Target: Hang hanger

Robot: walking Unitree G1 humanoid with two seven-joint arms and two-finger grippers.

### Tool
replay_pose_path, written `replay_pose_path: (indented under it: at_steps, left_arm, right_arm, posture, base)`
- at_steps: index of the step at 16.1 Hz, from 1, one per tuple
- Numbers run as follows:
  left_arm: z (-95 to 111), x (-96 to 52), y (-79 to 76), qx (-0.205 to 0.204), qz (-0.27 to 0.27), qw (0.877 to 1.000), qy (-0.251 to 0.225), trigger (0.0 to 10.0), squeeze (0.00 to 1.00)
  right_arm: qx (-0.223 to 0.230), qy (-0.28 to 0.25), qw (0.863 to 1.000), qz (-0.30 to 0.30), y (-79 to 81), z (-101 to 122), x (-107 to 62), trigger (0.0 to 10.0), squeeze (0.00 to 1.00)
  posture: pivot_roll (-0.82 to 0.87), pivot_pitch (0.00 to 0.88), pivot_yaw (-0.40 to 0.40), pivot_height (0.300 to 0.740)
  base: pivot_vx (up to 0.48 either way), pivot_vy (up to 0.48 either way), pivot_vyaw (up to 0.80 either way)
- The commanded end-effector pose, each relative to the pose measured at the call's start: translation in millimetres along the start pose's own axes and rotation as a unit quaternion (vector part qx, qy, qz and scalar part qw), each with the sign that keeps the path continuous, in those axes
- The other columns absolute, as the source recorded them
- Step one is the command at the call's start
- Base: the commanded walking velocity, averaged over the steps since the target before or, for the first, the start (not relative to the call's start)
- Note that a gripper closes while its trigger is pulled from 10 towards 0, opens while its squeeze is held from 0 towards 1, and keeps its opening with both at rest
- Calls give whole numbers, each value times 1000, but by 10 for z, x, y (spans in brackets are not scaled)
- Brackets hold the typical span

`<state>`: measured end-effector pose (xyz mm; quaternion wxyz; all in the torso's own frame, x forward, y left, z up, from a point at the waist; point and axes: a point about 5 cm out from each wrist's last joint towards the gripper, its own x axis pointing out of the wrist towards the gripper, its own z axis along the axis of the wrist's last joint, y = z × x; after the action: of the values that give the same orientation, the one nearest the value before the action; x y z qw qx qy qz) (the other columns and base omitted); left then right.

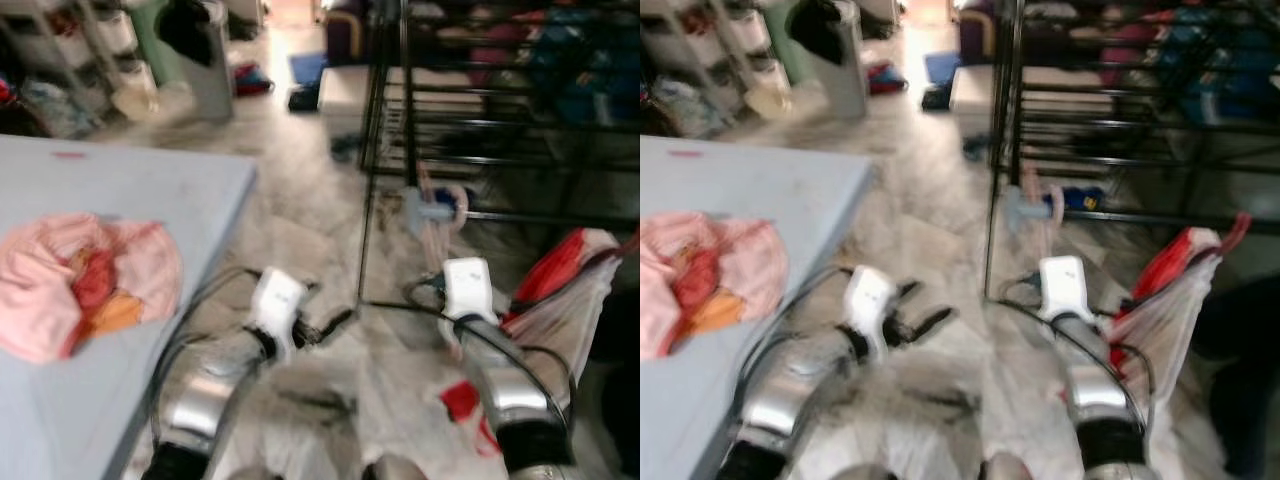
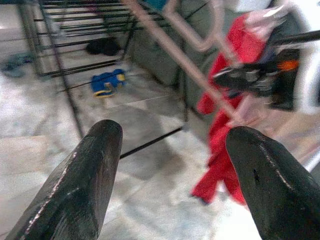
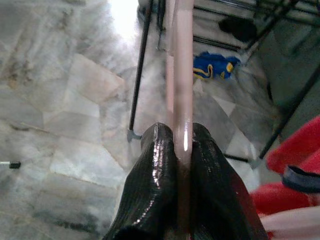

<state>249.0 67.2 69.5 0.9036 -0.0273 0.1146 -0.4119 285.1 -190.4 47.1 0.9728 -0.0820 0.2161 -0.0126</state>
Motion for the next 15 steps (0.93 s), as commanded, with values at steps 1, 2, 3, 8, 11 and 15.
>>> replay_pose_path:
  at_steps: [1,2,3,8,11,15]
  left_arm:
    - [22,-54,62,10,13,1000,2,10000,0]
    - [18,-58,58,10,12,1000,3,10000,0]
    - [14,-60,57,11,11,1000,4,10000,0]
    - [28,-39,32,12,8,1000,7,10000,0]
    - [13,-64,30,8,14,1000,9,10000,0]
    - [9,-82,95,21,44,999,20,10000,0]
  right_arm:
    - [15,-2,1000,-2,14,70,49,10000,0]
    - [24,2,1000,-6,-12,92,80,10000,0]
    - [30,8,999,-15,-43,107,104,10000,0]
    - [63,80,995,-11,-105,62,230,10000,0]
    - [96,127,987,1,-82,-109,235,10000,0]
    - [92,123,988,26,11,-113,253,10000,1000]
  posture:
    - [-19,0,5,740]
    - [-19,0,5,740]
    - [-19,0,5,740]
    - [-11,0,-20,740]
    - [-2,0,-26,740]
    - [2,0,-9,740]
  base:
    - [0,0,0]
    - [0,0,0]
    - [0,0,0]
    - [0,0,0]
    - [0,0,0]
    - [0,0,0]
